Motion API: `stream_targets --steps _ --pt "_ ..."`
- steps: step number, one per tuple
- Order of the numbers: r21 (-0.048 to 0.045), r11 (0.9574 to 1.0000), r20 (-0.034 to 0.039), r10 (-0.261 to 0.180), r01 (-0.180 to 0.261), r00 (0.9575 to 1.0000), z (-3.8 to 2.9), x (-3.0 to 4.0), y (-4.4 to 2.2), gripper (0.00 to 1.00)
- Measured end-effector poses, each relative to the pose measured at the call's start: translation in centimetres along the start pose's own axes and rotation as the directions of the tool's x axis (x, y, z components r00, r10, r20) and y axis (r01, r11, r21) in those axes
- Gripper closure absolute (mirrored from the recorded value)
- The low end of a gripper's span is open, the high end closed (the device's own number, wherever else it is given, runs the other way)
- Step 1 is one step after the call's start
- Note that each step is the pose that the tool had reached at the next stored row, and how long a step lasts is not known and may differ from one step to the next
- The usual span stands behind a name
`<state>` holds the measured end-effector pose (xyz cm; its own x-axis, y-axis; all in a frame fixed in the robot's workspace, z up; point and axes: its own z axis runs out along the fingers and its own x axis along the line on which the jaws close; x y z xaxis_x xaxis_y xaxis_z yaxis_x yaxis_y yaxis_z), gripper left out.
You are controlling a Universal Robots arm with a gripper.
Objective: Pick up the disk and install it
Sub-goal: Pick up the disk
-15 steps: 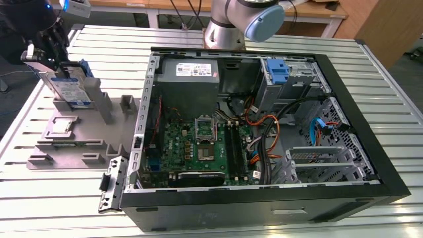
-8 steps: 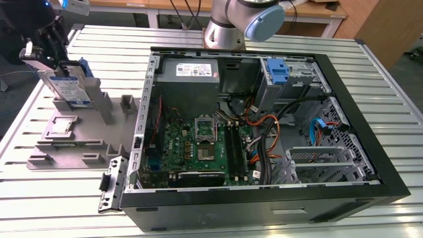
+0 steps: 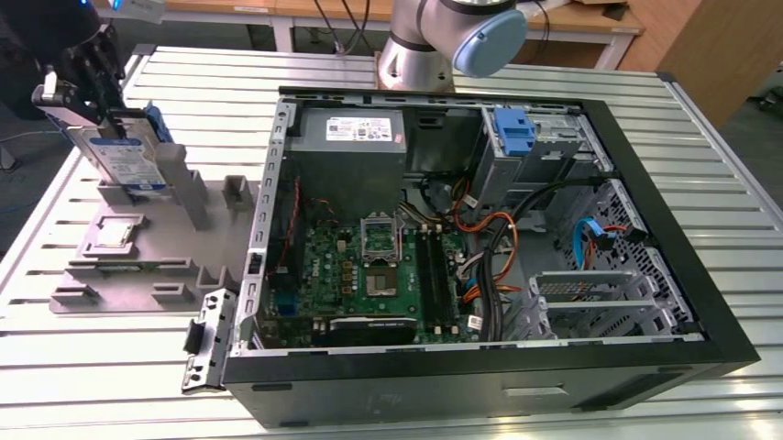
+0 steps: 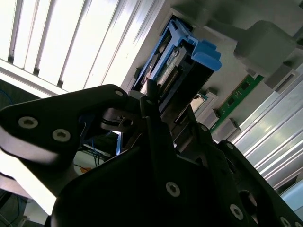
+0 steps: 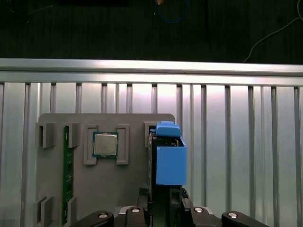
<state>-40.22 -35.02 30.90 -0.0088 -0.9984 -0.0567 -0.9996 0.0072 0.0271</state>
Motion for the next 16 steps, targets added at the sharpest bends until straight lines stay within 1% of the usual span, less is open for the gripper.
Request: stream_targets --steps 5,8,11,16 --pt "-0.0004 1.0 0.0 0.0 0.0 1.0 -0.01 0.0 0.0 0.65" --pt "-0.0007 1.0 -0.0001 0.0 0.0 1.0 -0.3 -0.02 0.01 0.65" --pt "-0.0005 1.0 -0.0001 0.0 0.0 1.0 -0.79 -0.04 0.01 0.65" --pt "-0.0004 1.0 0.0001 0.0 0.0 1.0 -0.86 -0.05 0.02 0.65"
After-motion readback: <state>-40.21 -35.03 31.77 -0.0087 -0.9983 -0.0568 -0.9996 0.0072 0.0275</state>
